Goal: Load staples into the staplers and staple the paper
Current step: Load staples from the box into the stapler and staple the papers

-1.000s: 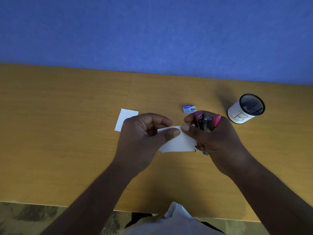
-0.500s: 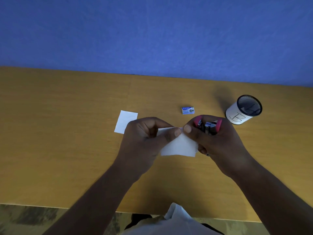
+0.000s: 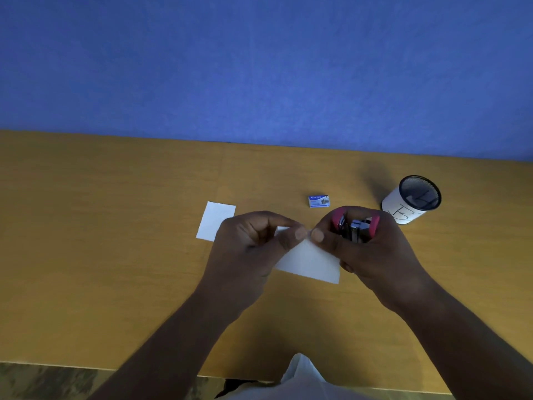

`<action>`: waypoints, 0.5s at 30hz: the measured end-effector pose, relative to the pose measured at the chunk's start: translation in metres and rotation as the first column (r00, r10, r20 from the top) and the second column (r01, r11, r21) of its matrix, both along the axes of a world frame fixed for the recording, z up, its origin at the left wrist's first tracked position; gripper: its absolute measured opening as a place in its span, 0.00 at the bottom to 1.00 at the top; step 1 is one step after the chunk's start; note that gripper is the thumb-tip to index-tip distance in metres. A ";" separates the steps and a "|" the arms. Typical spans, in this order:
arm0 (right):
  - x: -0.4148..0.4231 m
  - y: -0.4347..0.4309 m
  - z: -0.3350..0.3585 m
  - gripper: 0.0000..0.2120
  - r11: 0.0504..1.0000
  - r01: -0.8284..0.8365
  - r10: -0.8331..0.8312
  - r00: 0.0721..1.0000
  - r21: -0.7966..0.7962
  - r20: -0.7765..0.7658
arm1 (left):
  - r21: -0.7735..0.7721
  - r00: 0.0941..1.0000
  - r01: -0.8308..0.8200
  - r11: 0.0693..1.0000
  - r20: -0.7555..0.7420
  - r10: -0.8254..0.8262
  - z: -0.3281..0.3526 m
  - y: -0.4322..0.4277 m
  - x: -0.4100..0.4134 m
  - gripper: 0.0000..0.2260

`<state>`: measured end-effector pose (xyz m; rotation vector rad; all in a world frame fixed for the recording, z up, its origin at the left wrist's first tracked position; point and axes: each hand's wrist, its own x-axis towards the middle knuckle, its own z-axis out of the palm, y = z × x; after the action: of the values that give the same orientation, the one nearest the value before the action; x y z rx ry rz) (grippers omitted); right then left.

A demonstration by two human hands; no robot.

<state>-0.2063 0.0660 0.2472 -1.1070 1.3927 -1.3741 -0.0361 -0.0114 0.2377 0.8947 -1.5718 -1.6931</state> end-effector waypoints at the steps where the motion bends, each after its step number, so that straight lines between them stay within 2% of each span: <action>1: 0.000 -0.001 0.001 0.06 1.000 -0.025 0.025 1.000 -0.011 -0.004 | -0.017 1.000 -0.004 1.000 0.000 0.004 0.000 0.001 -0.001 0.04; 4: -0.003 -0.002 0.006 0.06 0.999 -0.052 0.052 0.998 -0.007 -0.025 | -0.051 1.000 -0.020 0.999 -0.013 0.019 0.004 0.001 -0.002 0.03; 8: -0.010 -0.002 0.009 0.08 0.998 0.018 -0.011 0.992 0.060 -0.125 | -0.116 0.999 -0.032 0.993 0.005 0.033 0.011 -0.005 -0.002 0.04; 15: -0.006 -0.007 0.020 0.11 0.997 0.030 -0.024 0.996 0.075 -0.086 | -0.070 0.993 -0.102 0.992 -0.062 0.098 0.023 -0.015 -0.004 0.03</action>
<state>-0.2127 0.0593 0.2677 -1.1111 1.5136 -1.2957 -0.0404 -0.0259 0.2604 0.8649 -1.5150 -1.5684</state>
